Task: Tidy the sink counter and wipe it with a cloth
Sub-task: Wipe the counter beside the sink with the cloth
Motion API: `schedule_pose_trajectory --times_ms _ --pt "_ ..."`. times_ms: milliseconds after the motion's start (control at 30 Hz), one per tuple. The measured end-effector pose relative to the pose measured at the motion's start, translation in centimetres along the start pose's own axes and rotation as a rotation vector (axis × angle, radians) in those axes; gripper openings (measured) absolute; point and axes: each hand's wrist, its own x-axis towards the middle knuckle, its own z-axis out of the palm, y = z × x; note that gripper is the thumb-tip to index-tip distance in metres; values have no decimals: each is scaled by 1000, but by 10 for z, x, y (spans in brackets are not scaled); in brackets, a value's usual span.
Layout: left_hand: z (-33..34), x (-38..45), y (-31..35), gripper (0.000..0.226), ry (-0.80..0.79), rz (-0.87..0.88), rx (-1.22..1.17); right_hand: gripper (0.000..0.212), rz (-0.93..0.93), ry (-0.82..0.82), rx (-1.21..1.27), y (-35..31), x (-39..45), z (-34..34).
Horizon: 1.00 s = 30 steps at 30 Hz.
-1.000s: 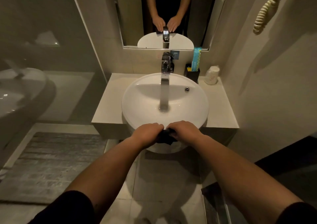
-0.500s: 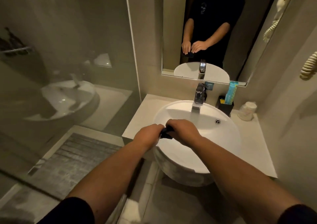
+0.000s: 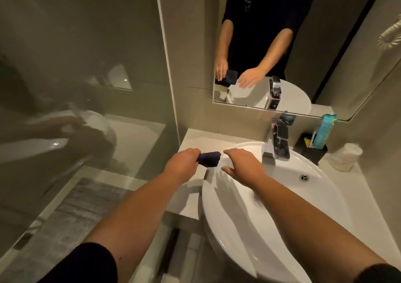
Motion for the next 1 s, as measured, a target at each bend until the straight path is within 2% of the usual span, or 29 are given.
schedule_pose_trajectory --times_ms 133,233,333,400,467,633,700,767,800,900,1000 --pt "1 57 -33 17 -26 0 -22 60 85 -46 -135 39 32 34" --pt "0 102 -52 33 -90 34 -45 61 77 -119 -222 57 54 55" --pt "1 142 -67 41 -141 117 -173 69 67 -187 -233 71 66 72" --pt "14 168 -79 27 -41 107 -37 71 41 -175 -217 76 65 79" --pt "32 192 -85 31 39 79 67 71 39 -158 -213 78 65 85" --pt "56 232 -86 28 126 134 31 71 47 -123 -243 82 65 96" --pt "63 245 -89 25 64 154 -78 72 52 -111 -246 83 65 99" --pt "70 251 -95 34 -79 226 -156 72 56 -94 -249 84 65 104" --pt "78 252 -102 38 -127 250 -147 72 54 -86 -254 85 65 106" --pt "112 246 -123 51 -257 264 73 73 54 -68 -264 88 66 111" --pt "128 236 -135 58 -266 288 42 73 53 -54 -258 89 65 114"
